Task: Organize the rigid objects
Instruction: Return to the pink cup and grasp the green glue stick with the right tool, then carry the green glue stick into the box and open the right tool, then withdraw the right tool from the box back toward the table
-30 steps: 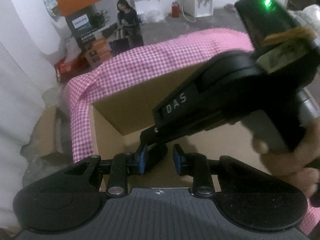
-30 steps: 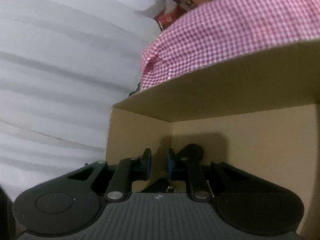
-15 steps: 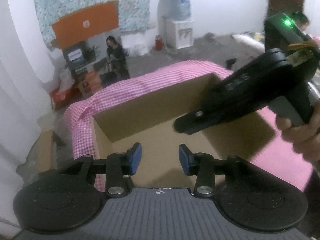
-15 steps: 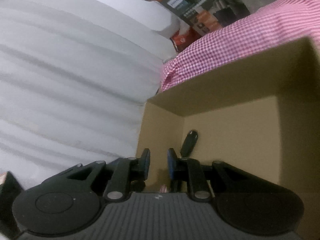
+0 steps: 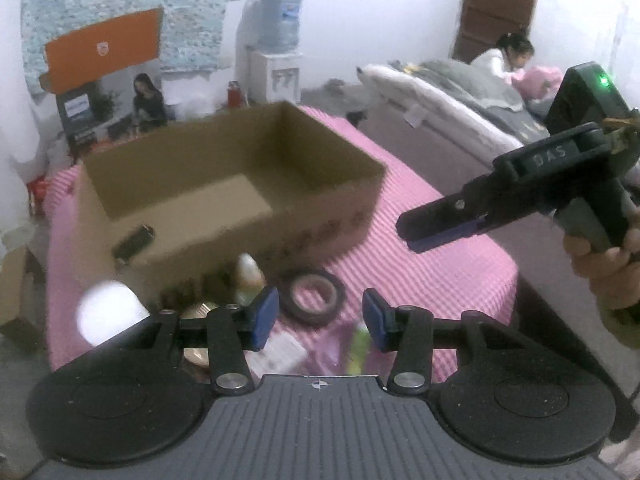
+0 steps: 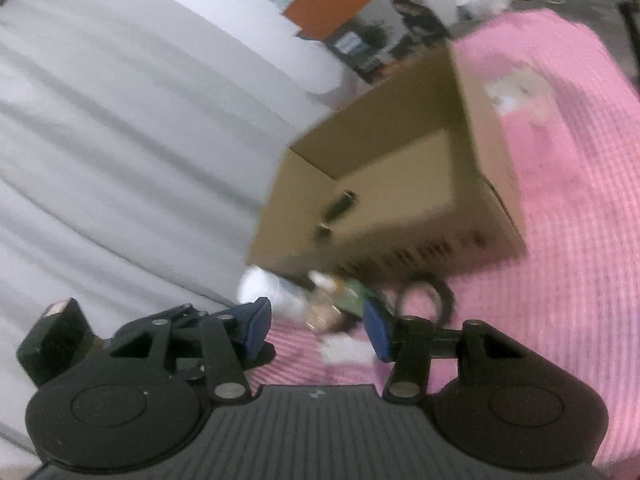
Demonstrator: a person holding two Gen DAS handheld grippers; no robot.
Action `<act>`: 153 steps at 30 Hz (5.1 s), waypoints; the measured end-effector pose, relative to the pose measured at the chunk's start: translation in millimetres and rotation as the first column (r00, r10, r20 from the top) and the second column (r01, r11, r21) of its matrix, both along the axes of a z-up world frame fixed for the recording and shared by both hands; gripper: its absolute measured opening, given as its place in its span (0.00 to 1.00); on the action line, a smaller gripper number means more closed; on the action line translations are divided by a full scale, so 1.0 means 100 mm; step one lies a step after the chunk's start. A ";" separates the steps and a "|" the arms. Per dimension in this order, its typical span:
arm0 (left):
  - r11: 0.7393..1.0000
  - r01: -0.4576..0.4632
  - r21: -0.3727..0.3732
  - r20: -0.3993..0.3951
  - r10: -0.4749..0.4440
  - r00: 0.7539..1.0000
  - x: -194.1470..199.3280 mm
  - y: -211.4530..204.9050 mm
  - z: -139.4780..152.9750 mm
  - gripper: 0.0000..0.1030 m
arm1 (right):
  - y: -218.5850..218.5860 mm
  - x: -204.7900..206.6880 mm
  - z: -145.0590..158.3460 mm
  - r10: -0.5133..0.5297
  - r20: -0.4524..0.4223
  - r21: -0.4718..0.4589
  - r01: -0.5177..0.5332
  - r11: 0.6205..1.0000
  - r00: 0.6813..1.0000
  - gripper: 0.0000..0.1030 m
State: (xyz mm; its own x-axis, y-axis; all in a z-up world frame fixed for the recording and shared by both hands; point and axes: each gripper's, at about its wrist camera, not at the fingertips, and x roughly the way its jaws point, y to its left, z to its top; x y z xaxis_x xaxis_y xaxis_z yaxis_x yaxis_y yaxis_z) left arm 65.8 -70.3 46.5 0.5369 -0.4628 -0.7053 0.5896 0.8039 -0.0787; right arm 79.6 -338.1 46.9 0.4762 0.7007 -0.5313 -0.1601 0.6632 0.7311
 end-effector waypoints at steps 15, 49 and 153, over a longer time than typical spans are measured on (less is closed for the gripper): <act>0.974 0.096 0.204 -0.013 -0.096 0.995 -0.08 -0.58 -0.65 0.31 | -0.04 -0.14 -0.92 -0.149 -0.141 0.063 0.159 0.985 0.979 0.49; 0.978 0.075 0.196 -0.008 -0.075 0.997 -0.08 -0.64 -0.73 0.15 | 0.10 -0.22 -0.94 -0.201 -0.054 0.084 0.205 0.975 0.978 0.15; 0.984 -0.147 0.097 -0.080 0.155 0.985 -0.13 0.10 -0.58 0.91 | 0.11 -0.35 -0.53 -0.112 -0.034 -0.144 0.106 0.984 0.993 0.54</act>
